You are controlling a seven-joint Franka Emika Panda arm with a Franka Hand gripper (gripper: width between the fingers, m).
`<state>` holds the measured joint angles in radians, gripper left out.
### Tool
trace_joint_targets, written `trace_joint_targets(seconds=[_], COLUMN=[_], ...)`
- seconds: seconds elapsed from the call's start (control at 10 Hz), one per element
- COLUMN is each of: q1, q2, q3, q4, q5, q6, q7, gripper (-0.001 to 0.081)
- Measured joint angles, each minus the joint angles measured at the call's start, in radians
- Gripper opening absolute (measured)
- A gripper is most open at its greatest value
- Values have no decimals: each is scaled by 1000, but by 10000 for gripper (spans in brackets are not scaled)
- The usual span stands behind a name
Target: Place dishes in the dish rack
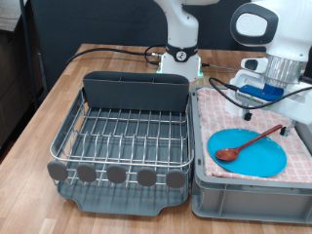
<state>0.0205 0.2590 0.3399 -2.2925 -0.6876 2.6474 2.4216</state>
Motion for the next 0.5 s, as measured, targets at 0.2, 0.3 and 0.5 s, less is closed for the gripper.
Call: trace_joint_targets(seconds=[0.2, 0.3, 0.5], q1=[1, 3, 17], q2=[35, 51, 75], q3=[-5, -11, -33], q4=[26, 37, 48], q5=[-10, -21, -54], q6=[3, 7, 25], q7=[0, 8, 53], gripper=[802, 802, 802])
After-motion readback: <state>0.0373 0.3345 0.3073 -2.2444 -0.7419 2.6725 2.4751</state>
